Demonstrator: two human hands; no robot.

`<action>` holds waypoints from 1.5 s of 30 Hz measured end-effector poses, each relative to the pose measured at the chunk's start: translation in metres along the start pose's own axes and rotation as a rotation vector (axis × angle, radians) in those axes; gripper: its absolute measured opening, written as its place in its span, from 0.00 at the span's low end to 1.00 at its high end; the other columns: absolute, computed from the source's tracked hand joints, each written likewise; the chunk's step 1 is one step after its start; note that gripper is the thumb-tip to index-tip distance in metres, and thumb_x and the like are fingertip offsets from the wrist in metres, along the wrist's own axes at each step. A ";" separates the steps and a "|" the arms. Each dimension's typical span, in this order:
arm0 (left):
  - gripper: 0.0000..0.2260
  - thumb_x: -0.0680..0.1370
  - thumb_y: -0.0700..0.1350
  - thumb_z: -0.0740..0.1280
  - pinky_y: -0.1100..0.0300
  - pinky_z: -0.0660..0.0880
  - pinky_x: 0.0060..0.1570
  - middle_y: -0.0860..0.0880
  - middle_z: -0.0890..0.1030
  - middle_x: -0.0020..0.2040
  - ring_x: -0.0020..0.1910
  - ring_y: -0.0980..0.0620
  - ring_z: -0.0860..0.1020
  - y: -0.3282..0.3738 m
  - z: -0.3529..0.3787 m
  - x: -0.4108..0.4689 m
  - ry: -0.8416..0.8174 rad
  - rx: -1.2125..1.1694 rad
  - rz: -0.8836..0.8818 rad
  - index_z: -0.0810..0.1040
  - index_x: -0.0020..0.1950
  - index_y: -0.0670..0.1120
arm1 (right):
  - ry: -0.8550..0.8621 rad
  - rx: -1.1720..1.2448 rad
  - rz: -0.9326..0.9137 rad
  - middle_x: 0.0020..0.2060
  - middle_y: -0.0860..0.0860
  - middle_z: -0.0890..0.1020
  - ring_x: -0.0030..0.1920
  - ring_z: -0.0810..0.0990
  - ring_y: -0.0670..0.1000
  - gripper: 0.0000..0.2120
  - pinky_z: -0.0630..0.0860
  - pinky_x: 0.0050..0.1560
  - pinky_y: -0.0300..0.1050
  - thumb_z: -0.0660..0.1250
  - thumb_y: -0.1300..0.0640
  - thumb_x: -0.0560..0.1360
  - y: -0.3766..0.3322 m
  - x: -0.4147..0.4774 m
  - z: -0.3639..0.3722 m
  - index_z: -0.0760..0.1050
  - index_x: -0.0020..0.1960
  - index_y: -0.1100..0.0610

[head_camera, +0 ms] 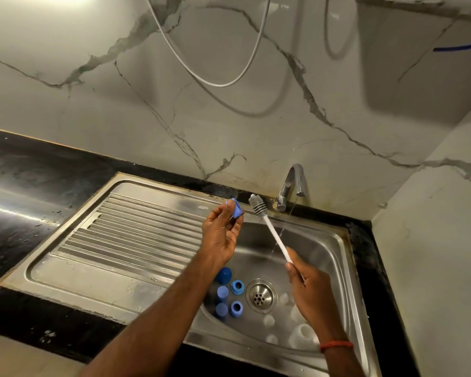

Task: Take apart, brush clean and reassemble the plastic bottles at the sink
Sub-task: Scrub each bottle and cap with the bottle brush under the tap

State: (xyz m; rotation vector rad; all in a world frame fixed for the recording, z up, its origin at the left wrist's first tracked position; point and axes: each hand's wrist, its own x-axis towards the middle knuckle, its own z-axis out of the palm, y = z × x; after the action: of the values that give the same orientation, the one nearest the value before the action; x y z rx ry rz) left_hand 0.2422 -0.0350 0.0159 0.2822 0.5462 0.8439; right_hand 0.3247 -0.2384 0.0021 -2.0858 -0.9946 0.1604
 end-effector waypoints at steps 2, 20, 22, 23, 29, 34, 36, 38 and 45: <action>0.19 0.70 0.41 0.74 0.55 0.83 0.48 0.42 0.83 0.56 0.54 0.44 0.84 -0.003 0.001 -0.001 -0.071 0.038 0.000 0.79 0.61 0.44 | -0.016 0.099 -0.005 0.32 0.54 0.77 0.31 0.74 0.47 0.19 0.75 0.34 0.46 0.64 0.58 0.81 -0.007 -0.002 0.002 0.73 0.68 0.40; 0.21 0.71 0.41 0.71 0.54 0.83 0.50 0.41 0.85 0.51 0.49 0.47 0.85 -0.010 -0.010 -0.013 -0.199 0.287 0.029 0.79 0.63 0.40 | -0.072 0.161 -0.040 0.35 0.57 0.79 0.39 0.78 0.50 0.20 0.75 0.38 0.40 0.64 0.61 0.81 -0.014 -0.010 0.000 0.71 0.65 0.39; 0.17 0.72 0.43 0.70 0.56 0.83 0.47 0.41 0.86 0.52 0.50 0.46 0.85 -0.010 -0.012 -0.013 -0.185 0.248 0.014 0.80 0.60 0.41 | -0.076 0.173 -0.046 0.34 0.57 0.78 0.37 0.78 0.50 0.22 0.76 0.37 0.41 0.64 0.61 0.81 -0.012 -0.013 -0.002 0.71 0.62 0.34; 0.16 0.73 0.44 0.69 0.57 0.83 0.45 0.41 0.86 0.53 0.51 0.45 0.85 -0.009 -0.013 -0.012 -0.173 0.248 0.006 0.80 0.59 0.41 | -0.075 0.172 -0.044 0.34 0.57 0.78 0.36 0.77 0.51 0.22 0.76 0.37 0.43 0.64 0.60 0.81 -0.012 -0.015 -0.003 0.71 0.61 0.32; 0.07 0.82 0.40 0.63 0.63 0.80 0.39 0.41 0.83 0.50 0.43 0.49 0.84 -0.017 -0.016 -0.014 -0.161 0.497 0.084 0.81 0.52 0.41 | -0.025 0.011 -0.097 0.28 0.48 0.72 0.30 0.72 0.45 0.18 0.70 0.30 0.40 0.63 0.58 0.82 -0.023 -0.006 0.001 0.71 0.70 0.45; 0.06 0.82 0.41 0.64 0.59 0.81 0.43 0.43 0.83 0.50 0.46 0.49 0.82 -0.004 -0.011 -0.007 -0.035 0.485 0.178 0.81 0.53 0.44 | -0.073 -0.086 -0.169 0.28 0.44 0.69 0.29 0.71 0.45 0.19 0.68 0.31 0.37 0.63 0.57 0.82 -0.027 -0.010 -0.005 0.72 0.72 0.47; 0.07 0.82 0.41 0.64 0.55 0.80 0.48 0.43 0.83 0.50 0.47 0.48 0.81 -0.001 -0.016 -0.007 -0.007 0.487 0.191 0.82 0.53 0.44 | -0.106 -0.128 -0.184 0.29 0.43 0.68 0.30 0.71 0.45 0.20 0.68 0.31 0.35 0.64 0.57 0.81 -0.020 -0.017 -0.010 0.72 0.72 0.47; 0.07 0.82 0.42 0.65 0.56 0.79 0.45 0.45 0.83 0.46 0.44 0.49 0.80 -0.005 -0.017 -0.011 -0.009 0.529 0.208 0.82 0.51 0.45 | -0.094 -0.125 -0.172 0.29 0.44 0.69 0.30 0.72 0.46 0.19 0.68 0.31 0.35 0.64 0.57 0.81 -0.020 -0.017 -0.011 0.73 0.72 0.48; 0.07 0.82 0.41 0.64 0.58 0.80 0.45 0.45 0.84 0.47 0.45 0.50 0.82 0.004 -0.010 -0.014 0.038 0.451 0.194 0.82 0.54 0.44 | -0.094 -0.082 -0.153 0.31 0.45 0.71 0.30 0.71 0.45 0.20 0.71 0.32 0.39 0.62 0.55 0.82 -0.033 -0.016 0.000 0.70 0.73 0.47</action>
State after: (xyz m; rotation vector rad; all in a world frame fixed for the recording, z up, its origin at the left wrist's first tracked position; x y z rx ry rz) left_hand 0.2264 -0.0427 0.0139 0.7421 0.7517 0.9083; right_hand 0.2943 -0.2375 0.0227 -2.0810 -1.2322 0.1431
